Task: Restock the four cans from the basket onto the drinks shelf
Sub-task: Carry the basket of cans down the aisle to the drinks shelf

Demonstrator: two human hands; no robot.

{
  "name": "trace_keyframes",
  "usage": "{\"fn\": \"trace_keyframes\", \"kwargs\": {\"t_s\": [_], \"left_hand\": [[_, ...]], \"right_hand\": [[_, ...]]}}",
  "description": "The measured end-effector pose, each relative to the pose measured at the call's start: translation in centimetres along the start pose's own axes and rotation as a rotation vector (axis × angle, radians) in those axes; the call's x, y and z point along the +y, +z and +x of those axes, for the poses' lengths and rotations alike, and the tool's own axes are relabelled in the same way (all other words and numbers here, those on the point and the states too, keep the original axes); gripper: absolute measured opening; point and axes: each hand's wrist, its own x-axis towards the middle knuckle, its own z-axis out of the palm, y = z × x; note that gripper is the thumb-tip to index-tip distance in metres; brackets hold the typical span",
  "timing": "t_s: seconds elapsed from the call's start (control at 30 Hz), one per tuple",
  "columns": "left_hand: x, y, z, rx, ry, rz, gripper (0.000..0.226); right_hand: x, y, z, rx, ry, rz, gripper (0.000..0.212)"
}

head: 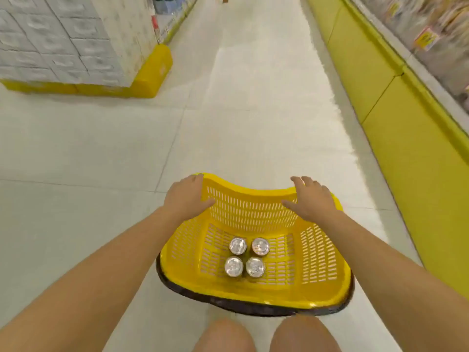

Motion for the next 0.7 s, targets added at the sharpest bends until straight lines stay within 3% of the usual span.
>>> {"fn": "trace_keyframes", "kwargs": {"t_s": [0.1, 0.2, 0.37, 0.5, 0.7], "left_hand": [[-1.8, 5.0, 0.7, 0.109, -0.139, -0.051, 0.069], [-3.5, 8.9, 0.6, 0.092, -0.260, -0.091, 0.069], [-5.5, 11.7, 0.7, 0.192, -0.314, -0.089, 0.071], [-7.4, 12.9, 1.0, 0.229, -0.403, -0.192, 0.060], [-8.0, 13.9, 0.9, 0.275, -0.391, -0.302, 0.044]], "right_hand": [[1.8, 5.2, -0.1, 0.077, 0.116, -0.021, 0.071], [4.0, 8.8, -0.6, 0.095, 0.262, 0.024, 0.072], [6.9, 12.1, -1.3, 0.162, 0.430, 0.129, 0.075], [8.3, 13.4, -1.1, 0.225, 0.501, 0.157, 0.070], [10.0, 13.4, -1.0, 0.226, 0.510, 0.218, 0.061]]}}
